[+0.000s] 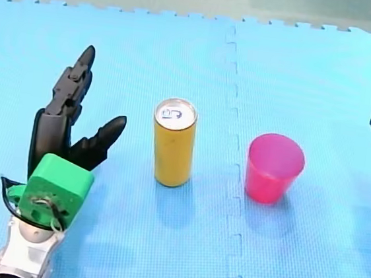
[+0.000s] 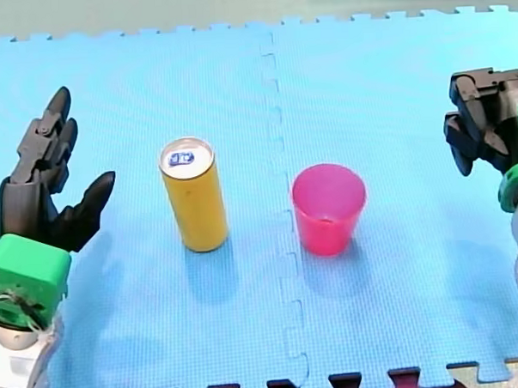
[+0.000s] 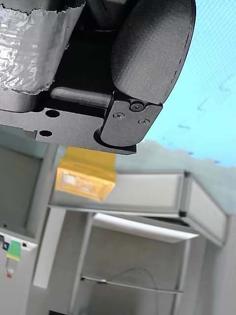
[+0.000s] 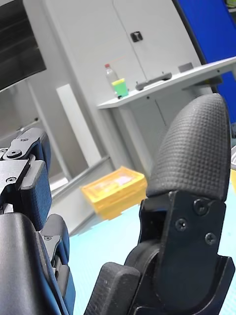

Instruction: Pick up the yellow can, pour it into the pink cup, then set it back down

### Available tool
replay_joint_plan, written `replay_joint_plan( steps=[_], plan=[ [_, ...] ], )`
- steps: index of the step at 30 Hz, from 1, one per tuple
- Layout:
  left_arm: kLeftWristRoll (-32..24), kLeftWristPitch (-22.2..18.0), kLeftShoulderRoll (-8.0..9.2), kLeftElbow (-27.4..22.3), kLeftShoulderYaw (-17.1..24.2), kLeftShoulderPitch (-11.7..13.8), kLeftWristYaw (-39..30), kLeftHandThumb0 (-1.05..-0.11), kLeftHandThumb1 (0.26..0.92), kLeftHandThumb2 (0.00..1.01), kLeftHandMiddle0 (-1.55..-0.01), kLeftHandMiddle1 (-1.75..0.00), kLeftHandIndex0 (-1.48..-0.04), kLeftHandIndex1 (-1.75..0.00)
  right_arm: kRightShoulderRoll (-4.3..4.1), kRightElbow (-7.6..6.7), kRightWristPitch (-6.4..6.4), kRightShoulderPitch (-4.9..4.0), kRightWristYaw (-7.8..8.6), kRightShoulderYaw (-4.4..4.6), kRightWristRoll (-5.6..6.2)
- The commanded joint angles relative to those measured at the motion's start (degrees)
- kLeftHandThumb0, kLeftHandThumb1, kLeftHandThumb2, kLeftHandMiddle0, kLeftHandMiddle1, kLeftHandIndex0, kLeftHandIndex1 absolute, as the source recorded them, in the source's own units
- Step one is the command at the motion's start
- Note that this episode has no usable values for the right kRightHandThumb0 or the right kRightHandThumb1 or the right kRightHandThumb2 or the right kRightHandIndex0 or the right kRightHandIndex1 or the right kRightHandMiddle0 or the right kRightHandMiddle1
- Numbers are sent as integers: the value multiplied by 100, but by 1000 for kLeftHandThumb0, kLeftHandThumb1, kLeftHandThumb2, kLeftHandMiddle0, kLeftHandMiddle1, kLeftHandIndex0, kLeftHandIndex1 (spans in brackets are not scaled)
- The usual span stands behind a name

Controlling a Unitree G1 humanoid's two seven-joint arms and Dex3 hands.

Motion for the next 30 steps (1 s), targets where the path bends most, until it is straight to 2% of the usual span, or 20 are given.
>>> replay_joint_plan(
  steps=[1,30],
  plan=[
    [15,36,0,-50,21,2,28,-1048,921,268,-367,-37,-324,-14,-11,-37,15,24,11,-4,19],
    [68,225,2,-311,-1,205,-130,-1048,921,283,-370,-14,-326,-3,12,-112,81,66,-20,25,11]
  ],
)
